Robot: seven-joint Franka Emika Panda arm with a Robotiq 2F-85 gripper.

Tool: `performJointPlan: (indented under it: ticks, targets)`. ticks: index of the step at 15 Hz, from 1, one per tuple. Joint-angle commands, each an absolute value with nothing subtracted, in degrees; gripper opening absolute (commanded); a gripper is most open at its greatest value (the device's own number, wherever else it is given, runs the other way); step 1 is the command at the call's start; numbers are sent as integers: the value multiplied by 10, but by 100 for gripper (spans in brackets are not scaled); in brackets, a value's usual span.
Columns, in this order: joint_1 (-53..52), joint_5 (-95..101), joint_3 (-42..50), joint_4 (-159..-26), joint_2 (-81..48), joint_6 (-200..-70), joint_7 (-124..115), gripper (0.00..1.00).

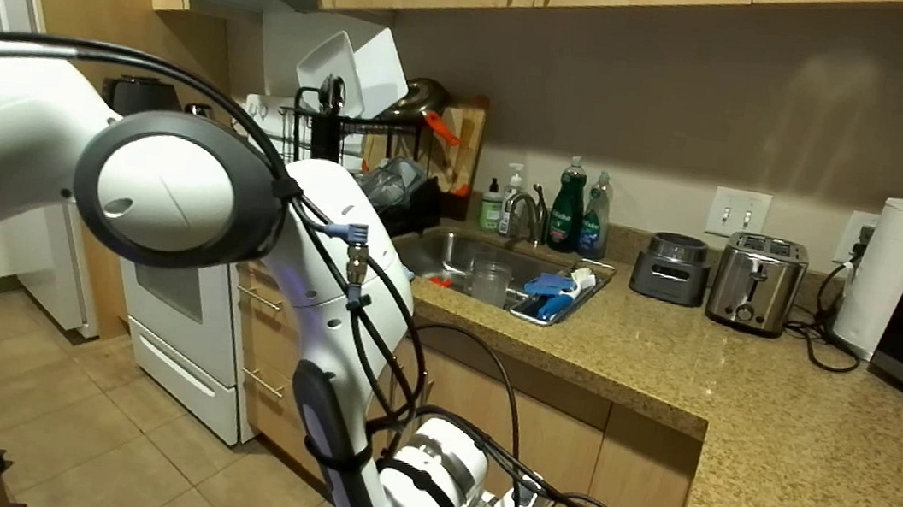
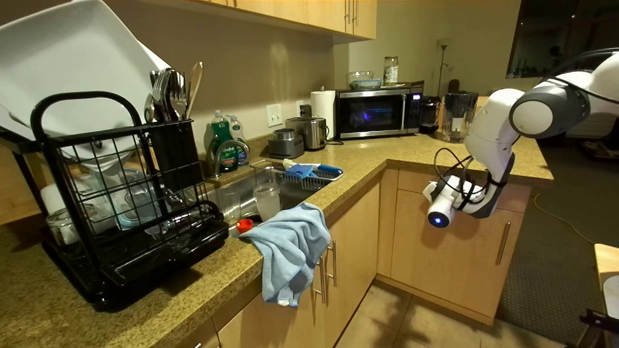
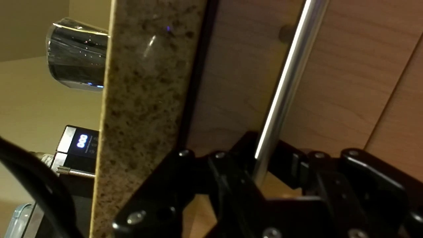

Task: Open the drawer on the right.

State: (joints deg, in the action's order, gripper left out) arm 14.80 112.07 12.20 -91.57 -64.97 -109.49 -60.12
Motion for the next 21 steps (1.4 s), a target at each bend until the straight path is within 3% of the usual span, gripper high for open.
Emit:
performJointPlan:
  ticks: [1,10,19,21]
  targets:
    - [137,1141,110,-972,-636,-1065,-635,2]
    - [89,1179,79,-1065,-627,-937,-705,2]
    - [77,1324,42,-1267,-507,-951,-777,2]
    - [76,1342,33,-1299,-491,-931,-790,35]
